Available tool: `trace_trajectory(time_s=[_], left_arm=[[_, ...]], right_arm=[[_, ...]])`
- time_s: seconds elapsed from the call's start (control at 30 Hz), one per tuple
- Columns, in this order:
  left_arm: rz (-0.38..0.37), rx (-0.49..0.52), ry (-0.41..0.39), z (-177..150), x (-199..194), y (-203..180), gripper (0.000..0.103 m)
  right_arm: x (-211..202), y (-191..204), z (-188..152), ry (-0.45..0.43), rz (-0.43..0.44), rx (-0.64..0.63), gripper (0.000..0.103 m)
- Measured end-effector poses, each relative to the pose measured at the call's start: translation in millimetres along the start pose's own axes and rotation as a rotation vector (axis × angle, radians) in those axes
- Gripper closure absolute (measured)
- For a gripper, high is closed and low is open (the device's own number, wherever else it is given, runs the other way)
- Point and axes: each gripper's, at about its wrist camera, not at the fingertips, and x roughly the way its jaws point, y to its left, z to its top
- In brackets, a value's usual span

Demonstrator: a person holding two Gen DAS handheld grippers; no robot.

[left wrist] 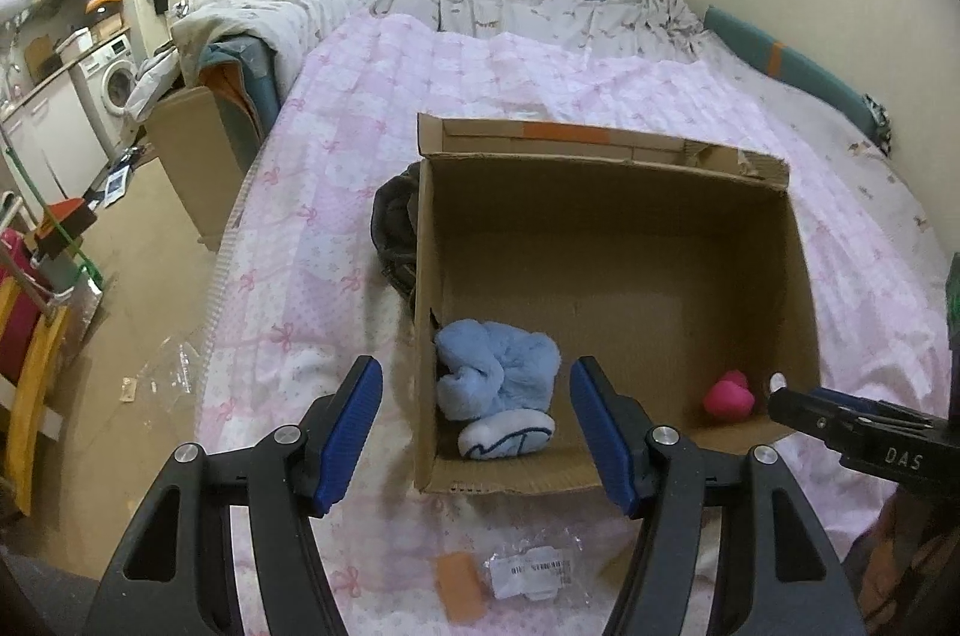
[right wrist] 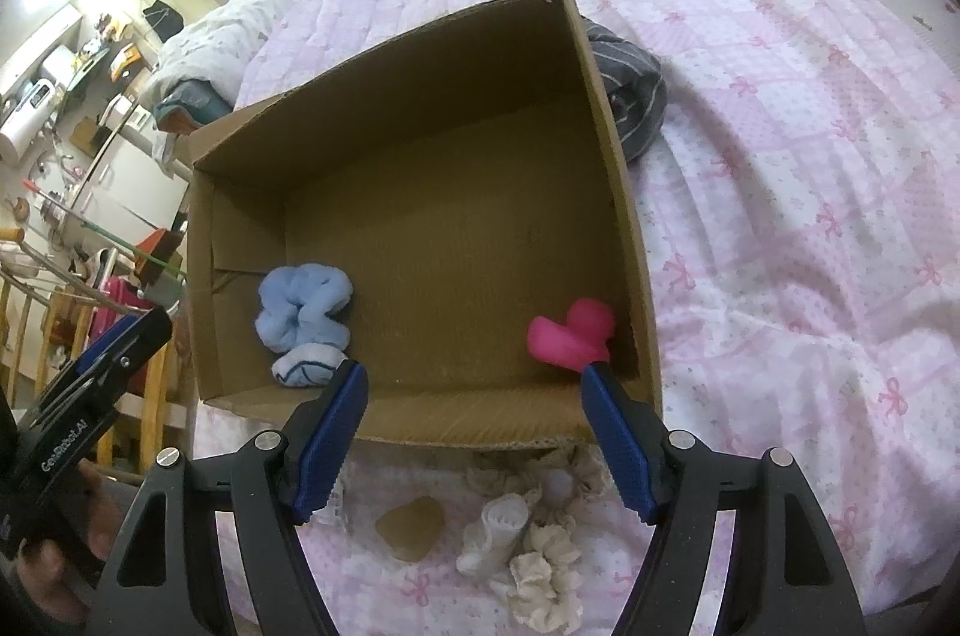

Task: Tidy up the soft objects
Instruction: 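Move the left gripper back toward the small orange cone beside the box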

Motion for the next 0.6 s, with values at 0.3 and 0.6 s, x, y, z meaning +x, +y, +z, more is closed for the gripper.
trace_trajectory(time_s=[0.3,0.6], left_arm=[[0.043,-0.063,0.004,-18.7,-22.3,20.5,0.041],[0.052,-0.101,0.011,-33.1,-34.5,29.5,0.041]], right_arm=[[-14.9,-2.2,-8.7,-0.015,-0.014,-0.004,0.025],[-35.6,-2.7,-20.1,-0.056,-0.012,-0.001,0.025]])
